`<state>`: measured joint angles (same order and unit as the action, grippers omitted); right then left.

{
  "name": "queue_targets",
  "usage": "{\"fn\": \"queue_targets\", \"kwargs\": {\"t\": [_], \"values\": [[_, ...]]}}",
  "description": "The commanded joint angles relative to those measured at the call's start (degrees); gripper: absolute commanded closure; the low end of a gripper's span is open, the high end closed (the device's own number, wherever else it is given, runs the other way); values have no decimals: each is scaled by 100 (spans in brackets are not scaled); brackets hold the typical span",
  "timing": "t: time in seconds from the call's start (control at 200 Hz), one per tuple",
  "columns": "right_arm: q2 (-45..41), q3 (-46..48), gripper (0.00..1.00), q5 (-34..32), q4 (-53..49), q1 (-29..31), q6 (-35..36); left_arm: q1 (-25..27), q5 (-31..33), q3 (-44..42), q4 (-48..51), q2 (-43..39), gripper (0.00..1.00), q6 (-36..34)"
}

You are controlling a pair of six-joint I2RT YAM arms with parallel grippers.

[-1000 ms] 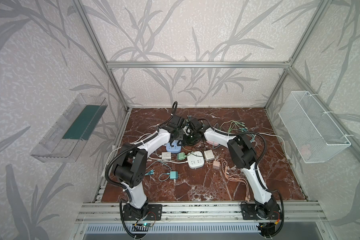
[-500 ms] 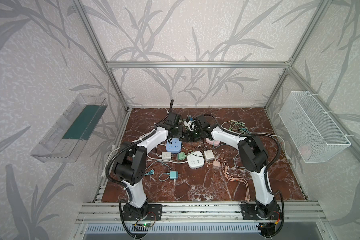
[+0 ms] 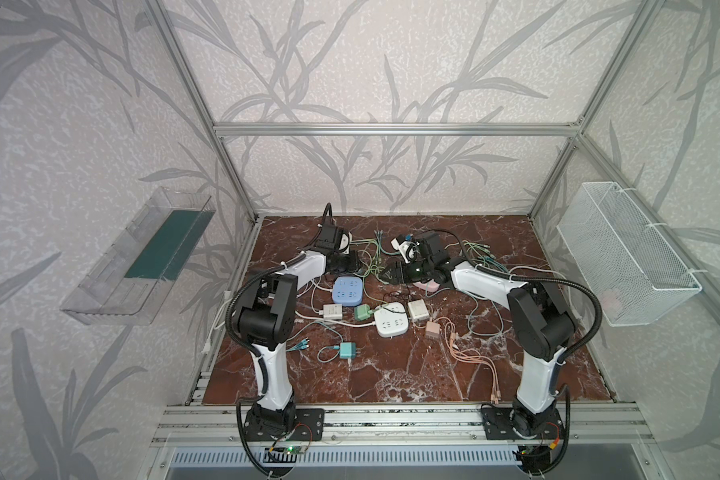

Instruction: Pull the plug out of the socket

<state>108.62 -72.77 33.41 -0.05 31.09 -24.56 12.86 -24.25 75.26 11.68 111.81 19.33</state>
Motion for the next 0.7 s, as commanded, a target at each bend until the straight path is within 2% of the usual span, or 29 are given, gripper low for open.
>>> {"fn": "queue_targets", "kwargs": {"t": [0.0, 0.145, 0.34, 0.515, 0.695], "values": [[-440, 213, 39, -3, 266, -14, 99, -42, -586, 83, -328, 157, 84, -13], [-719, 427, 39, -27, 264, -112, 121, -122, -849, 140, -227, 395, 84, -61], [-1135, 692, 39, -239, 46, -283, 257, -191, -986, 79, -146, 548, 78, -55], [-1750, 1170, 38, -464, -8, -509, 309, -236, -996, 24, -101, 577, 69, 0], [-2145, 1543, 37, -615, -147, -811, 320, -258, -788, 91, 244, 528, 54, -11]]}}
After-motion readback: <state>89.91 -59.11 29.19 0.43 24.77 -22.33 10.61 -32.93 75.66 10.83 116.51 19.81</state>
